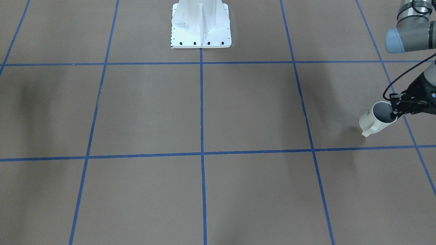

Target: Left arm hands cup to right arm to dump lemon

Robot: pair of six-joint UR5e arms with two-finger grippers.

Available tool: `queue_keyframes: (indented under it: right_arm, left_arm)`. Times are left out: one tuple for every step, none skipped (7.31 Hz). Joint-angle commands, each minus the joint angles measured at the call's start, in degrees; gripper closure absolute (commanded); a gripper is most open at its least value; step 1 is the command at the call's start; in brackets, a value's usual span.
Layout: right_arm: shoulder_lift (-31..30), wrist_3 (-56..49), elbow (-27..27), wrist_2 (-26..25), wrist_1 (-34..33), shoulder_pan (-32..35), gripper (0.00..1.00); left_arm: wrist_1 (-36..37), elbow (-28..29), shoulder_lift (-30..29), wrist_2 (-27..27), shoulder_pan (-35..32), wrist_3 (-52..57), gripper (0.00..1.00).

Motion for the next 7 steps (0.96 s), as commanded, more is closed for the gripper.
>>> queue_keyframes:
  right_arm:
    - [-0.75, -0.35, 0.23, 0.07, 0.11, 0.16, 0.01]
    - [-0.75, -0.35, 0.23, 0.07, 0.11, 0.16, 0.01]
    - [-0.75, -0.26, 0.23, 0.07, 0.11, 0.16, 0.01]
    - [-0.75, -0.26, 0.32, 0.07, 0.20, 0.16, 0.01]
    - [-0.75, -0.26, 0.23, 0.07, 0.20, 0.16, 0.01]
    - [-0.75, -0.26, 0.23, -0.01, 0.20, 0.16, 0.01]
    - [-0.84, -0.26, 0.49, -0.01, 0.20, 0.16, 0.01]
  left_arm:
    - [0.21, 1.17, -0.33, -0.21, 0.40, 0.10, 1.00]
    - [0.13, 1.95, -0.33, -0.22, 1.18, 0.02, 1.00]
    - [0.30, 2.22, -0.42, -0.22, 2.06, 0.02, 1.00]
    - [0.30, 2.57, -0.51, -0.22, 2.33, 0.02, 0.86]
    - [0.48, 2.75, -0.94, -1.43, 2.33, 0.02, 0.56]
    - [0.39, 2.67, -0.86, -2.93, 2.33, 0.10, 0.01]
    - [0.83, 1.45, -0.51, -3.11, 2.16, 0.10, 0.00]
